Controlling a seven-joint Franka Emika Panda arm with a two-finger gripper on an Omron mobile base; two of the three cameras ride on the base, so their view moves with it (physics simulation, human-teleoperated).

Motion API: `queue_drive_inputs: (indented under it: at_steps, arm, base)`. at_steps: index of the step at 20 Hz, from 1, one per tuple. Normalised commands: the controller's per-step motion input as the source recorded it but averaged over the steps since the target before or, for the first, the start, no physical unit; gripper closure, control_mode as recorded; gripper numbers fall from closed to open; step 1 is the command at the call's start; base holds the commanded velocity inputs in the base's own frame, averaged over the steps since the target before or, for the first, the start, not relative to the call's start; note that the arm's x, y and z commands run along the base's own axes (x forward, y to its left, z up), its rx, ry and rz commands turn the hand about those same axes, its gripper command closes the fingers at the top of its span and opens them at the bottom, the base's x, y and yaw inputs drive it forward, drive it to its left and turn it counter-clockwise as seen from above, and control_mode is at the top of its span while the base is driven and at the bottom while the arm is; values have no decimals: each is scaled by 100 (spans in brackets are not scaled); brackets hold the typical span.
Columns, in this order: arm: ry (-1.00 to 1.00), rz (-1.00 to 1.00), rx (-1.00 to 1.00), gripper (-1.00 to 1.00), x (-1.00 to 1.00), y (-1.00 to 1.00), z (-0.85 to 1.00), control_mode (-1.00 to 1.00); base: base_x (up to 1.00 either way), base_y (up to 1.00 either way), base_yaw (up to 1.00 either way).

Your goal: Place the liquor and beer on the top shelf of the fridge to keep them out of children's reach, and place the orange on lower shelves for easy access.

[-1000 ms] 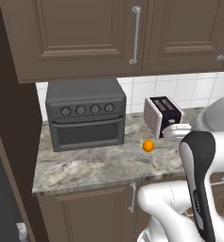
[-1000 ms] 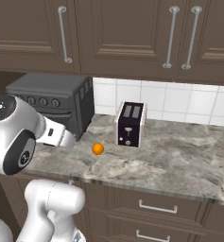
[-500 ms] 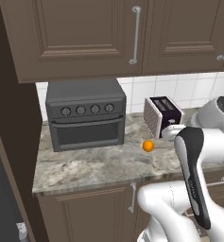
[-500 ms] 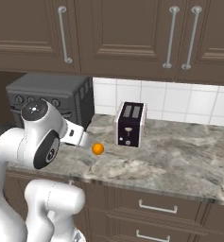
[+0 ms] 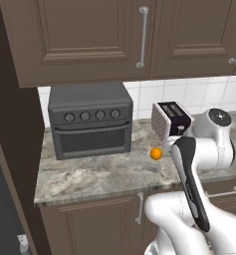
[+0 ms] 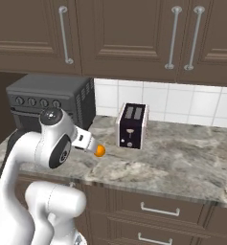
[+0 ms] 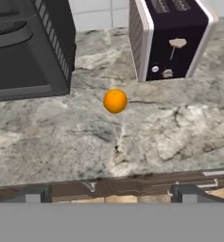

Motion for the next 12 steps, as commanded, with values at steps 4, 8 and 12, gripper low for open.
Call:
queue_drive_inputs:
  at_steps: [4,8,12]
  arm:
    - [5,0,0,-100,49,1,-41,-100]
    - [8,0,0,-100,47,0,-34,-100]
    - [8,0,0,-100,44,0,-28,-100]
  base:
    - [0,0,0]
    - [0,0,0]
    - [0,0,0]
